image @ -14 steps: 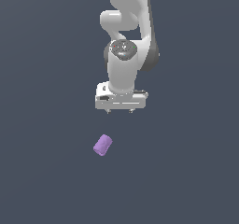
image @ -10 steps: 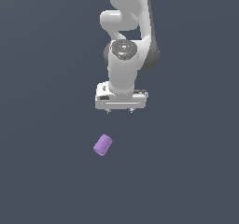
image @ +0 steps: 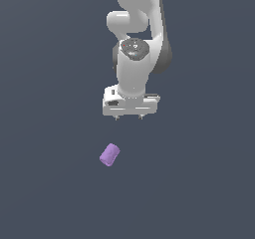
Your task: Pick up the object and move it to a goal position.
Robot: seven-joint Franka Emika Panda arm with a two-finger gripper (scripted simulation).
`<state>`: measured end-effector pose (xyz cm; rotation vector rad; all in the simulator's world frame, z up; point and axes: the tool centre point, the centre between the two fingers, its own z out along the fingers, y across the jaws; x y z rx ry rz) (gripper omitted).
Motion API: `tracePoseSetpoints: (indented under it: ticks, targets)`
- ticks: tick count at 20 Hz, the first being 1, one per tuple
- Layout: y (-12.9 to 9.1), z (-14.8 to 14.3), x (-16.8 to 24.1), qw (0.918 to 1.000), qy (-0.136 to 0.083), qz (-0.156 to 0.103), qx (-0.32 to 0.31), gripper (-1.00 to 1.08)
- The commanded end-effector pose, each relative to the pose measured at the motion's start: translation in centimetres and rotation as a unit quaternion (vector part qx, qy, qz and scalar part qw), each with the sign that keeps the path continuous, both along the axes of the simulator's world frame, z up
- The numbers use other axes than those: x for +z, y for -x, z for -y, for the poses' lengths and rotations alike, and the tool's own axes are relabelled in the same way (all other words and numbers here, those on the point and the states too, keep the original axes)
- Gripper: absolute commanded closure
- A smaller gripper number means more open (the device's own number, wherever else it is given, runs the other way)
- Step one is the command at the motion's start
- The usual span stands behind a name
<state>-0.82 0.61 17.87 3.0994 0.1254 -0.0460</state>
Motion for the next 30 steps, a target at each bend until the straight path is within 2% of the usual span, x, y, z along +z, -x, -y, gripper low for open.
tracePoseSetpoints:
  ticks: [1,8,15,23,30]
  targets:
    - [-0.1,0.1,0.0,1.0000,0.000,0.000,-0.002,-0.92]
    - [-1.4,0.9,-0.7,0.9994,-0.003,0.002,-0.034,-0.92]
    - [-4.2,2.8,-2.3,0.9945,-0.007,0.007,-0.104,-0.92]
    - [-8.1,6.0,-5.2,0.9771,-0.013,0.014,-0.212,-0.92]
    - [-9.9,7.8,-7.1,0.9629,-0.015,0.018,-0.269,-0.92]
